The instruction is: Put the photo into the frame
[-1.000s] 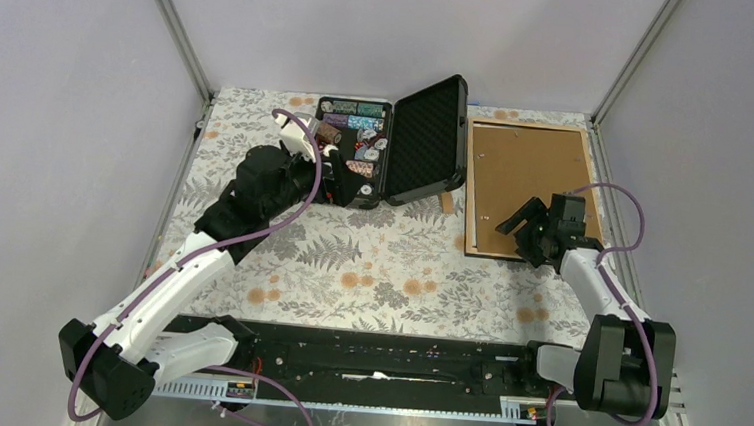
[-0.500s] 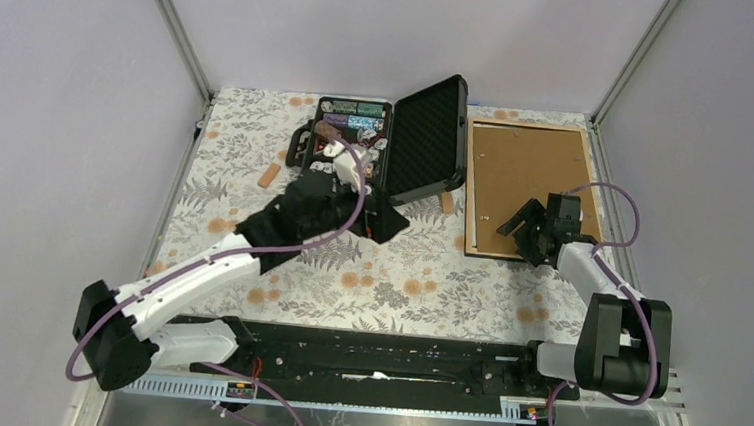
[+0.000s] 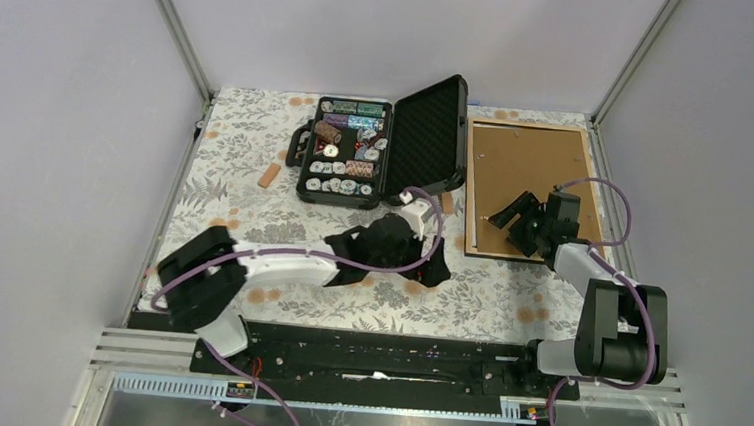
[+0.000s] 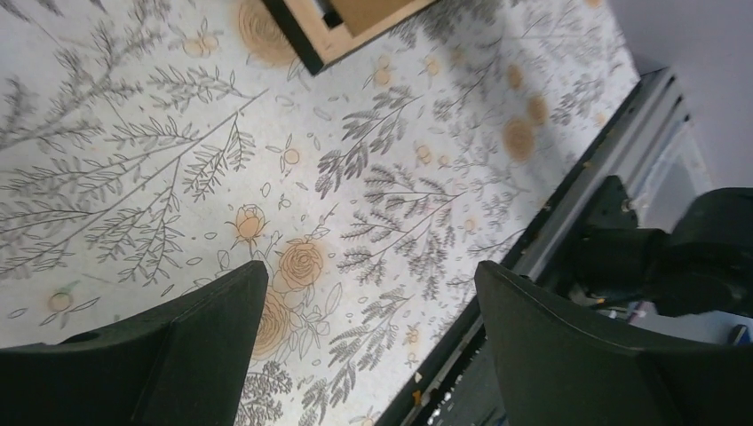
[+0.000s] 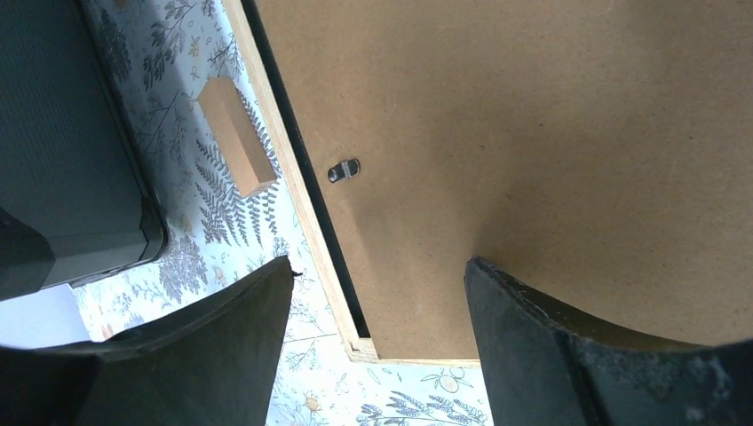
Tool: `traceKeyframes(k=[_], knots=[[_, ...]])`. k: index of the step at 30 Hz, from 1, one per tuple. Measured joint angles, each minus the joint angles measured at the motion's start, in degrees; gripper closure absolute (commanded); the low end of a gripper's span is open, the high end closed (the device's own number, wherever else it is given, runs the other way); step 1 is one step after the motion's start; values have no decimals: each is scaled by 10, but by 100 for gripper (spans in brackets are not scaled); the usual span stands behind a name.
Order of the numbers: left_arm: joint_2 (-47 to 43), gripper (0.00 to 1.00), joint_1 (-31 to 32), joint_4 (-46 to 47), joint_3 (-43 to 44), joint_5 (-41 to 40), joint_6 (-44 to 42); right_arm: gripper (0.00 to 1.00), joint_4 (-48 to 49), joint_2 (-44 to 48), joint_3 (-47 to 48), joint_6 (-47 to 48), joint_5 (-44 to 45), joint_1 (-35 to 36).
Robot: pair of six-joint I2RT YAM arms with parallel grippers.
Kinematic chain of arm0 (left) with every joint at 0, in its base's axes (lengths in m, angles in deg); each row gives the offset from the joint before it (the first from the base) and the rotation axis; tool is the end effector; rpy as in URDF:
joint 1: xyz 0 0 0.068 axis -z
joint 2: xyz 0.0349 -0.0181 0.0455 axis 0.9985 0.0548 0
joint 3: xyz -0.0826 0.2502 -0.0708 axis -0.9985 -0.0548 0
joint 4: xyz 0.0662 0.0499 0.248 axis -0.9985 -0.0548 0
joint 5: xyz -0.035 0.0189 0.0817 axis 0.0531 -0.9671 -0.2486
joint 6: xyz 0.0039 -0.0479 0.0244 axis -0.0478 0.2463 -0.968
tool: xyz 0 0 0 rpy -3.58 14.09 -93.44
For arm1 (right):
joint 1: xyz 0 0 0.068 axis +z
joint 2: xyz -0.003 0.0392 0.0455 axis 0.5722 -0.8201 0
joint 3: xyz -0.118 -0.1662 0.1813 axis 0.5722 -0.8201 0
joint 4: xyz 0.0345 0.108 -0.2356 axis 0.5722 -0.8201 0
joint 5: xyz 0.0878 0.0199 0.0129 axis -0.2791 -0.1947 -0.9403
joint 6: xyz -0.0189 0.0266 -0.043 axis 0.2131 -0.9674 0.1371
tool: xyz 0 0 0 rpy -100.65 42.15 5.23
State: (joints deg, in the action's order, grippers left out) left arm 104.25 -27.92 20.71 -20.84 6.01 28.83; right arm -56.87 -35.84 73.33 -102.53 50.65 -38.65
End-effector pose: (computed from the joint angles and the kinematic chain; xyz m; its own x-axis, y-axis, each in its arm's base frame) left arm 0.1730 -0.2920 0.2200 -0.7141 0.0707 -0.6965 0.5810 0.6150 -0.5332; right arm 0.2694 -0.0080 0.1721 -0.5923 0.6177 -0.5174 0.2631 0.7552 0.6004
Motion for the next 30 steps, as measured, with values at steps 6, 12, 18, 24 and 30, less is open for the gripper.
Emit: traceKeyframes(k=[6,12,18,24,30], knots=[[84,10,12,44,4,-11,13,22,13,-5,-2,18,-28,0],[147,22,17,91,33,-28,16,27,31,-48,23,20,-67,10],[183,22,17,105,62,-54,19,24,-37,-49,54,37,-34,29],[220,15,17,103,114,-56,21,14,-106,-48,107,67,57,-24],[233,10,17,85,136,-48,24,13,-127,-49,149,95,89,-64]])
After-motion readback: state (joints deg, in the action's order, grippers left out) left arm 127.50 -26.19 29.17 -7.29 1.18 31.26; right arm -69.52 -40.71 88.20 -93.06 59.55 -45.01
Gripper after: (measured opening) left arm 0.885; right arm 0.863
